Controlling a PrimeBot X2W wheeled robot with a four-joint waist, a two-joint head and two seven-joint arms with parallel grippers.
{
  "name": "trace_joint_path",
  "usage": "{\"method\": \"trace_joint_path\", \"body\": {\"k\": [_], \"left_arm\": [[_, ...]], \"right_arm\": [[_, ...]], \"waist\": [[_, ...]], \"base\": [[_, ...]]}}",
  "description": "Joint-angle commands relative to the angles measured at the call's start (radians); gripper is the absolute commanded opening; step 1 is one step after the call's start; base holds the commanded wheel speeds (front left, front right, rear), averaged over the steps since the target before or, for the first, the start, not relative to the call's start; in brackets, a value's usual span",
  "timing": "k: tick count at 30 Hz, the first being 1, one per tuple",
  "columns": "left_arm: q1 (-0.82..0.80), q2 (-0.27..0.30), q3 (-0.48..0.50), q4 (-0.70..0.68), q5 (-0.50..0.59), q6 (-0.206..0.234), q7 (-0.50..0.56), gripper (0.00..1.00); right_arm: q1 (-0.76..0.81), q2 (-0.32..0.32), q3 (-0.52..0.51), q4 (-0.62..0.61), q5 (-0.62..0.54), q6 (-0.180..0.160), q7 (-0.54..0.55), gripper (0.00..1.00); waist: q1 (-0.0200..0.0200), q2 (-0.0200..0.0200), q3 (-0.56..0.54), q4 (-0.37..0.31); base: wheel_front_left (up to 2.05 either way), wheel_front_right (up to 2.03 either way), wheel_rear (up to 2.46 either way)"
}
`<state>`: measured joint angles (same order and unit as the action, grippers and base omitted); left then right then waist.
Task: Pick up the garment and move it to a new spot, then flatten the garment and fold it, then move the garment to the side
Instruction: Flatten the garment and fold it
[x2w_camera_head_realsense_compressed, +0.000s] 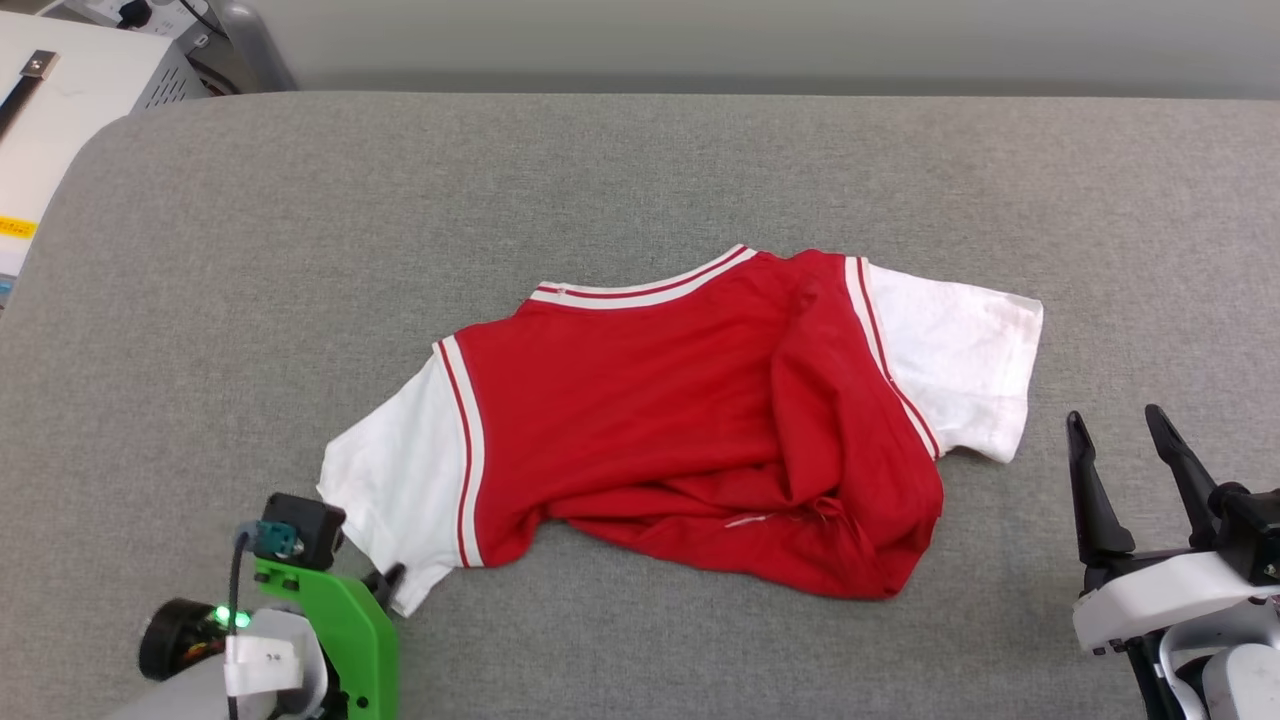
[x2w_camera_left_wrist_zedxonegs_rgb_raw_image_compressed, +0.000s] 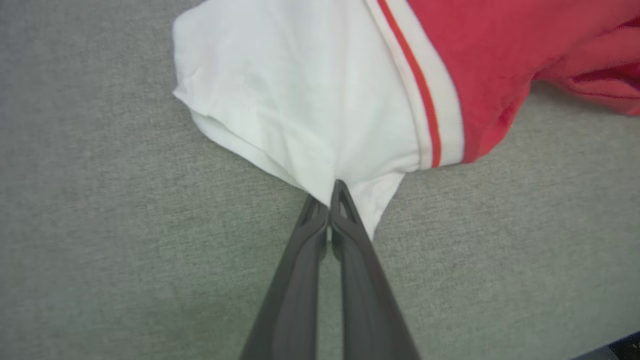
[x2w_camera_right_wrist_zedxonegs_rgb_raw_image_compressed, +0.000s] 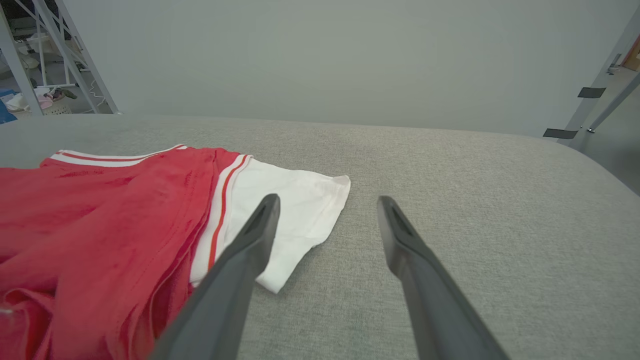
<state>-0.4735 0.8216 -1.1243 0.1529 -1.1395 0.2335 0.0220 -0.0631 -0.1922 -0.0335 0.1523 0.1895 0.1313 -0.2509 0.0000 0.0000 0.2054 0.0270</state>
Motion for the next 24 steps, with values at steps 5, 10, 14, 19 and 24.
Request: {"method": "trace_joint_path", "body": {"k": [5,10,14,19,24], "left_arm": [[0.036,-0.070,-0.010,0.082,-0.027,-0.029,-0.027,0.00],[0.033,-0.088,0.021,0.128,0.008,0.012,-0.132,1.00],[0.036,-0.089,0.069,0.113,0.054,0.093,-0.243,1.00],[0.058,-0.096,0.169,0.025,0.127,0.192,-0.282,1.00],[0.115,-0.128,0.333,-0.090,0.290,0.267,-0.283,1.00]], "right_arm": [[0.017,-0.013,-0.012,0.007,0.007,-0.001,0.008,1.00],[0.005,-0.029,-0.019,-0.014,0.004,-0.001,0.023,1.00],[-0.021,-0.063,-0.033,-0.058,0.000,-0.001,0.051,1.00],[-0.102,-0.148,-0.032,-0.116,0.011,-0.001,0.126,1.00],[-0.205,-0.269,0.041,-0.158,0.068,-0.001,0.314,1.00]], "waist": [[0.0000,0.0000,-0.017,0.005],[0.0000,0.0000,-0.036,0.009],[0.0000,0.0000,-0.048,0.014],[0.0000,0.0000,-0.050,0.028],[0.0000,0.0000,-0.033,0.042]], "base": [[0.00,0.00,0.00],[0.00,0.00,0.00],[0.00,0.00,0.00],[0.00,0.00,0.00],[0.00,0.00,0.00]]}}
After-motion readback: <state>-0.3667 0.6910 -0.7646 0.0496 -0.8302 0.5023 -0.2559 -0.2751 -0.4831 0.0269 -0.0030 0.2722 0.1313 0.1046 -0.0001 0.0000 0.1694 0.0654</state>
